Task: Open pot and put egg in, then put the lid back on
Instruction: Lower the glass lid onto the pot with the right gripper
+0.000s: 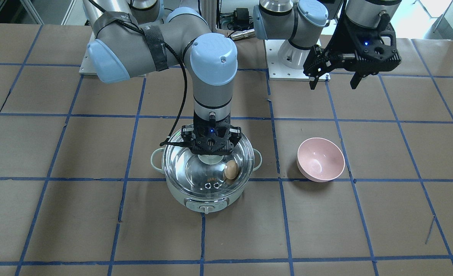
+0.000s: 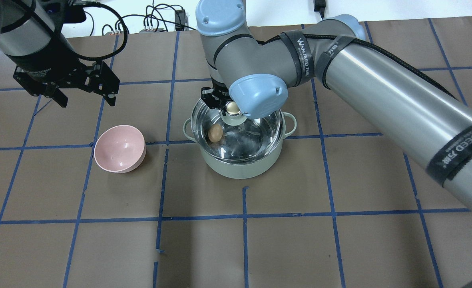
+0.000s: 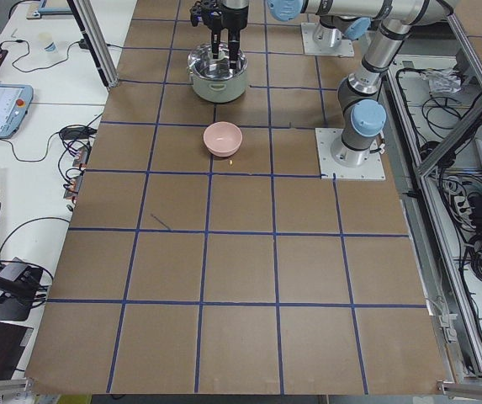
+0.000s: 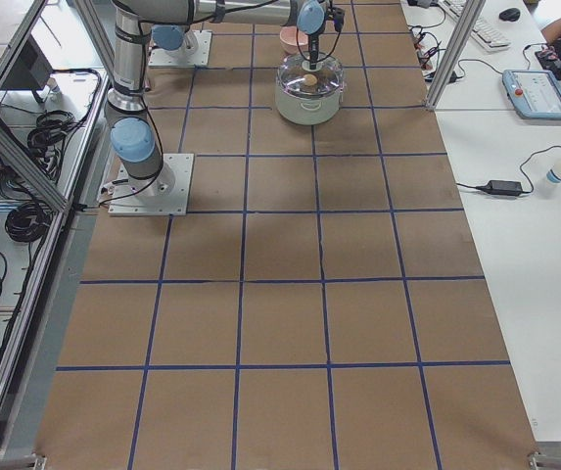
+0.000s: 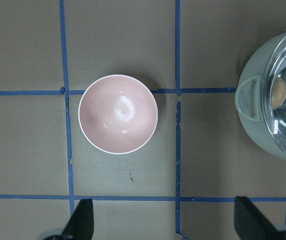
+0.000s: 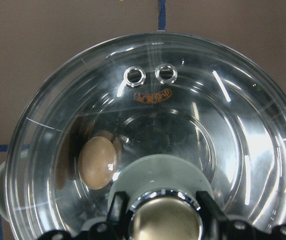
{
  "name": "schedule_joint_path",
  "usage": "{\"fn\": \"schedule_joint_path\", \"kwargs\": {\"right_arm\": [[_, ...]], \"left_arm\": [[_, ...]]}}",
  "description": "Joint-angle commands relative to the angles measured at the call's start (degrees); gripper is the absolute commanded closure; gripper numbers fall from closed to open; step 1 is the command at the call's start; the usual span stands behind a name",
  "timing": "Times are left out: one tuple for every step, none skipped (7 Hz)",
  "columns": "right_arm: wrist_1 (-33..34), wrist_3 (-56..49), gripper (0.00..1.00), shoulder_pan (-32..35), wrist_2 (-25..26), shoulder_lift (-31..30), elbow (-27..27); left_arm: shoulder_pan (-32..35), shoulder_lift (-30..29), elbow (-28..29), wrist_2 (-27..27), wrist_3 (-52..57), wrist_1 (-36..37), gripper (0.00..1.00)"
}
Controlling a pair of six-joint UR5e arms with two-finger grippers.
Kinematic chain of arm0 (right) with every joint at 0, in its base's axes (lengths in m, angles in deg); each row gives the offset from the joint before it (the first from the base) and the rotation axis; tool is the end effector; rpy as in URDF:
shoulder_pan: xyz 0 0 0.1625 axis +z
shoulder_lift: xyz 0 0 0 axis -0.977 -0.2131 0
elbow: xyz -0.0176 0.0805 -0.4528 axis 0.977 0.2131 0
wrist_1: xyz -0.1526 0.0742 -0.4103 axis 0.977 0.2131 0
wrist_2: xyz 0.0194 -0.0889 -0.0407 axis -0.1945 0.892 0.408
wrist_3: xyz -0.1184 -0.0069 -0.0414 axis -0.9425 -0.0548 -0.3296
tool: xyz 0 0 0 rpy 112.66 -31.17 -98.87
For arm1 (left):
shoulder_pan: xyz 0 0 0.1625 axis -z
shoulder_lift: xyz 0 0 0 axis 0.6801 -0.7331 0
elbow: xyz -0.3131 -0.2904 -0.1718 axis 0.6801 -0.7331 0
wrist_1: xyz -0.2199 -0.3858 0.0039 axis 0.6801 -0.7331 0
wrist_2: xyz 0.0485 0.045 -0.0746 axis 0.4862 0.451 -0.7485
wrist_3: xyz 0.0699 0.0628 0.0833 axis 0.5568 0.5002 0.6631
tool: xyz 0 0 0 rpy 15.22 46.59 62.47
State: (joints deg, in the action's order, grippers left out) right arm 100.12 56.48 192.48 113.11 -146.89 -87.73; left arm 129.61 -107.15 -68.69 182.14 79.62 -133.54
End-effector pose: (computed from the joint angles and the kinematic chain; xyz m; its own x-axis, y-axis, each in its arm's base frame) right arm 0.4070 -0.5736 0.3472 -0.9999 0.0106 0.0055 0.0103 0.9977 -0.0675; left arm -0.0992 -0.4953 0.5265 -0.9987 -0.0067 -0.0511 -0.0049 0.9994 -0.0350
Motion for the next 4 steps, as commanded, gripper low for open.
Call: {"fn": "schedule_joint_path", "kwargs": {"right_arm": [[0.46,-1.07,0.98,-0.09,0.16,-1.34,-2.17],[0.55,-1.42,0.98,-0.17,0.16,-1.96,-2.62],[0.55,-1.77,0.98,-0.35,0.08,-1.96,-2.88],[0.64,-1.77,0.98,-0.35,0.07,-1.96,-2.89]], "left_arm": [[-0.1,0.07,-0.02,-0.18,-0.07,-0.02,0.0],[-0.1,0.07,-0.02,-0.18,-0.07,-0.02,0.0],[-0.1,0.07,-0.02,-0.18,-0.07,-0.02,0.0],[-0.1,0.07,-0.02,-0.27,-0.07,-0.02,0.0]]}}
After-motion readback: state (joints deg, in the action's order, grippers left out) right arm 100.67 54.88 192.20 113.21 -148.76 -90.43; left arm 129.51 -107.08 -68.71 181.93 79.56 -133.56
